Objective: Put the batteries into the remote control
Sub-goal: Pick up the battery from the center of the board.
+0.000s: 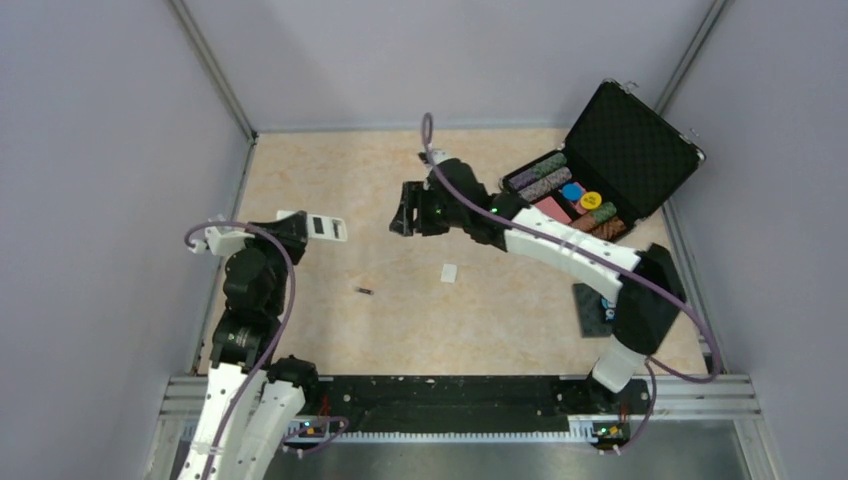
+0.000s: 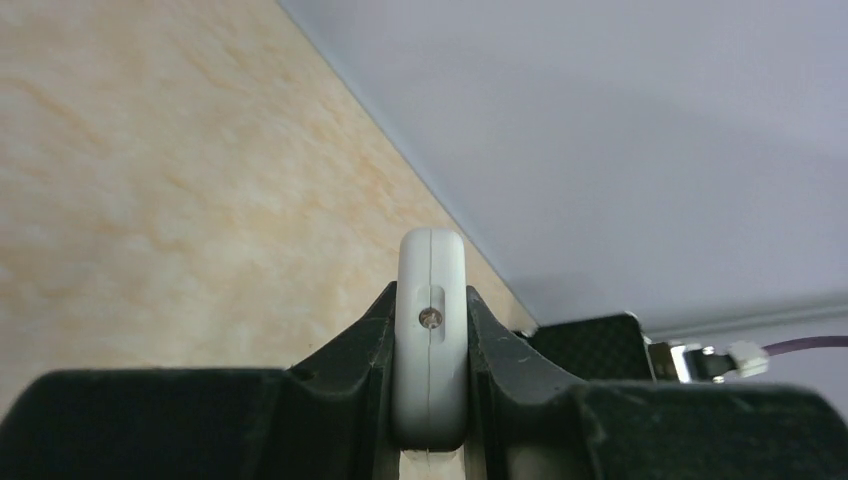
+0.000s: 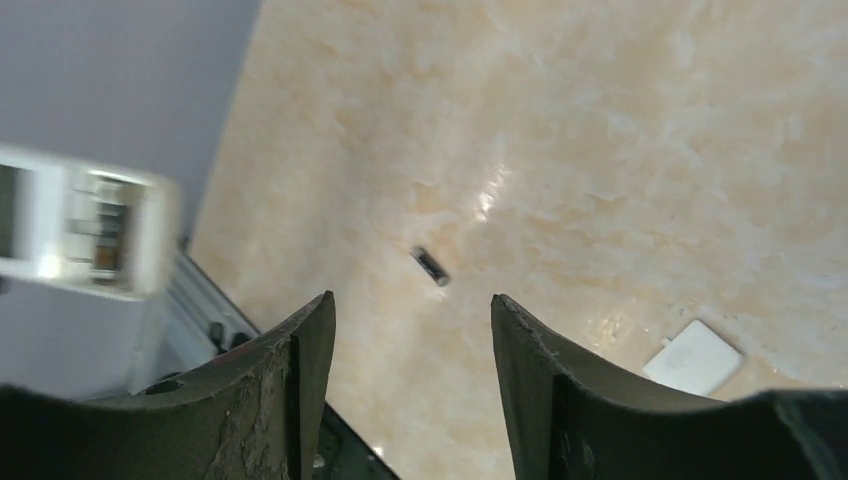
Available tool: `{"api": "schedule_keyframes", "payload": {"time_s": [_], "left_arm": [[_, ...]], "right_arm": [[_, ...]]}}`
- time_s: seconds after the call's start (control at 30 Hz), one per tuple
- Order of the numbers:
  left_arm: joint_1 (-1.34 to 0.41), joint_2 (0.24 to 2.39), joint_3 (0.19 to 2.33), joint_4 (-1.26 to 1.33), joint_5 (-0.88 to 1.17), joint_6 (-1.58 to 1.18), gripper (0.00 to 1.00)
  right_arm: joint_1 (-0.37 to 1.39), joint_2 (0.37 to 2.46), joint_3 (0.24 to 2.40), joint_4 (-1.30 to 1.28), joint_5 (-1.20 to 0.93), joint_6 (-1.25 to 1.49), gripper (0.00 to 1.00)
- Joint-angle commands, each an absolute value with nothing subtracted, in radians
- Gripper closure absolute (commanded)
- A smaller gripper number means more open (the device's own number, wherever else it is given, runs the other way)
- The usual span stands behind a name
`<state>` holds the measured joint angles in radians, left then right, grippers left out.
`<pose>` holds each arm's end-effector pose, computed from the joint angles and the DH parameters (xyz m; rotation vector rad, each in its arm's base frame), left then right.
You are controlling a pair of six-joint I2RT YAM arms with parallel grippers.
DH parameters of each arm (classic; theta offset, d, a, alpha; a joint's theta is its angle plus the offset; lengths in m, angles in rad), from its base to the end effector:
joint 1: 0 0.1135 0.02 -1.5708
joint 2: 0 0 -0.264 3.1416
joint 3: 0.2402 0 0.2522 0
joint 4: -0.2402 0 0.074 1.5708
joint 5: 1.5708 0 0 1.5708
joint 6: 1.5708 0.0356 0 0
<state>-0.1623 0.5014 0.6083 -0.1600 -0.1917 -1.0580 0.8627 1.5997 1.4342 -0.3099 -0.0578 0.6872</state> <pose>0.1338 -0.0150 0.3204 -0.8623 1.4426 -0.7775 0.2433 0.2873 0.3461 -0.2320 2.1937 0.9868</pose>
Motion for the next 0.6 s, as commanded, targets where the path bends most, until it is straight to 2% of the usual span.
{"api": "schedule_keyframes", "payload": {"time_s": [0.0,0.23,0.57], "left_arm": [[-0.156,0.517,0.76,-0.518,-0.505,-0.888,1.0],[-0.156,0.487,0.888,-0.714,-0.748,-0.868,1.0],[-0.156,0.393,0.989,-0.774,-0.889,-0.849,1.0]], "right_arm": [[0.942,1.798,1.532,-0.362,-0.088,0.475,0.43],[1.125,2.112,1.823,-0.482,-0.003,0.278,0.47],[1.146,2.252,1.895,-0.464,0.049,0.178,0.47]]}}
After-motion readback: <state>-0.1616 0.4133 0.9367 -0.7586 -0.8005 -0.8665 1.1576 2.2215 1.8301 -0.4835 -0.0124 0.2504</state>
